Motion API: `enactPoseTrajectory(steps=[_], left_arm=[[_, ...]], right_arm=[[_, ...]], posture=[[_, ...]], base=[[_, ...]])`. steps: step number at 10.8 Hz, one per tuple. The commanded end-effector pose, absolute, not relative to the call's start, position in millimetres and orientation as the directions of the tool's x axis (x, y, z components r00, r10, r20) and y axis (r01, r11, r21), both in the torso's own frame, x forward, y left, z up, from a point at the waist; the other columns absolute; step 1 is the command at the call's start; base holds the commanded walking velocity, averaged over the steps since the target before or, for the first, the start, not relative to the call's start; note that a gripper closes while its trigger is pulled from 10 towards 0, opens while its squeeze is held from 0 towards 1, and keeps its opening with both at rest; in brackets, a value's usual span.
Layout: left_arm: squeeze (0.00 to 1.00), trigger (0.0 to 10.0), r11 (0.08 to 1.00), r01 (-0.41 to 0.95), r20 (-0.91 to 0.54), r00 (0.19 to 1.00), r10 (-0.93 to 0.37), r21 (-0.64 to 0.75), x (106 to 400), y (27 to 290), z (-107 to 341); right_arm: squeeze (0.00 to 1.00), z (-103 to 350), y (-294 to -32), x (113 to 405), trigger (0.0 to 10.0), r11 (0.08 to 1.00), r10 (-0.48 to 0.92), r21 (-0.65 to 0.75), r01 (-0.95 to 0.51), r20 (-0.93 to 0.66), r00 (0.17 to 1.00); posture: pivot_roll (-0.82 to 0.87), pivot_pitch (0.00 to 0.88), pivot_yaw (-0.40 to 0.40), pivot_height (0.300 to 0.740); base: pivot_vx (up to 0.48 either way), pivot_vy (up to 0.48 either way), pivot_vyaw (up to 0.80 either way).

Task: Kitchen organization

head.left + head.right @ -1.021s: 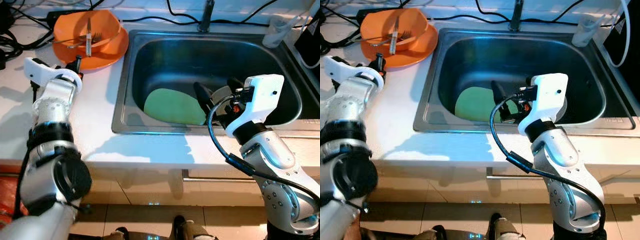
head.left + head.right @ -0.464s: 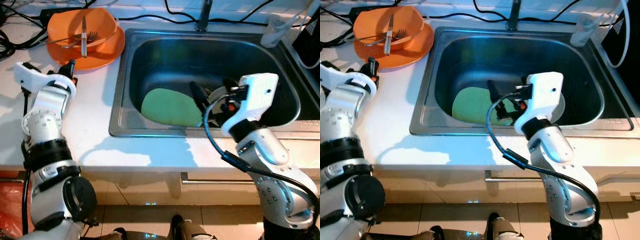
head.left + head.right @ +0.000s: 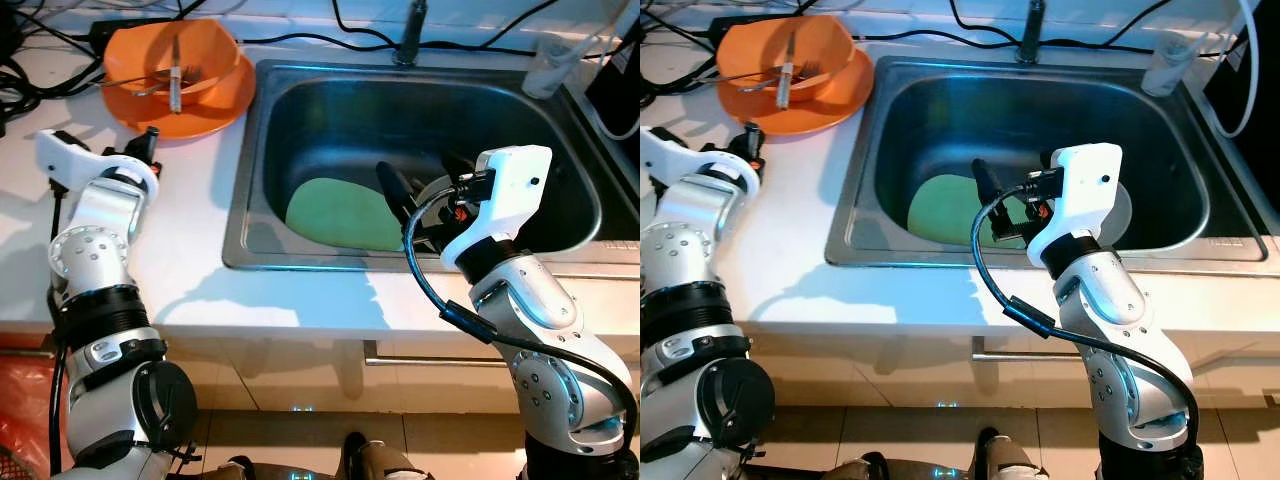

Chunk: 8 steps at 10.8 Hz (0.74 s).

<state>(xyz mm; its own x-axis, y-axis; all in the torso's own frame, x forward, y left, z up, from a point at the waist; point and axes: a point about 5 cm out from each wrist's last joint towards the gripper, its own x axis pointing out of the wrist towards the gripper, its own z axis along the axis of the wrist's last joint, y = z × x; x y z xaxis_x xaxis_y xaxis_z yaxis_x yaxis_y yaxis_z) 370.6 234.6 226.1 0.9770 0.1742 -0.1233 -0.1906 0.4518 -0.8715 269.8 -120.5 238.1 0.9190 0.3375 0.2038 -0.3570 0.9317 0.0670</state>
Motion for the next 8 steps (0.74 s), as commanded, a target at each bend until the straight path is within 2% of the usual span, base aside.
enactPoseTrajectory(steps=[1, 2, 5, 8], left_arm=[[0.29, 10.0, 0.425, -0.369, -0.349, 0.928, 0.128, -0.827, 368.7, 225.2, 167.0], [1.00, 10.0, 0.424, -0.372, -0.347, 0.928, 0.137, -0.826, 370.9, 225.2, 167.7], [1.00, 10.0, 0.421, -0.391, -0.356, 0.920, 0.163, -0.819, 372.7, 224.6, 165.6], [1.00, 10.0, 0.389, -0.355, -0.319, 0.935, 0.156, -0.850, 380.4, 221.0, 167.9]], right_arm=[[0.00, 239.7, -121.8, 269.8, 10.0, 0.934, 0.331, 0.059, -0.351, 0.218, 0.918], [0.00, 239.9, -122.4, 269.5, 10.0, 0.936, 0.329, 0.056, -0.348, 0.219, 0.919], [0.00, 240.5, -125.7, 268.3, 10.0, 0.942, 0.314, 0.049, -0.332, 0.224, 0.923], [0.00, 240.9, -126.0, 268.5, 10.0, 0.942, 0.315, 0.047, -0.333, 0.225, 0.922]], posture=[[-0.22, 0.193, -0.069, 0.740], [-0.23, 0.191, -0.064, 0.740], [-0.23, 0.185, -0.058, 0.740], [-0.24, 0.184, -0.062, 0.740]], base=[[0.000, 0.000, 0.00], [0.000, 0.000, 0.00], [0.000, 0.000, 0.00], [0.000, 0.000, 0.00]])
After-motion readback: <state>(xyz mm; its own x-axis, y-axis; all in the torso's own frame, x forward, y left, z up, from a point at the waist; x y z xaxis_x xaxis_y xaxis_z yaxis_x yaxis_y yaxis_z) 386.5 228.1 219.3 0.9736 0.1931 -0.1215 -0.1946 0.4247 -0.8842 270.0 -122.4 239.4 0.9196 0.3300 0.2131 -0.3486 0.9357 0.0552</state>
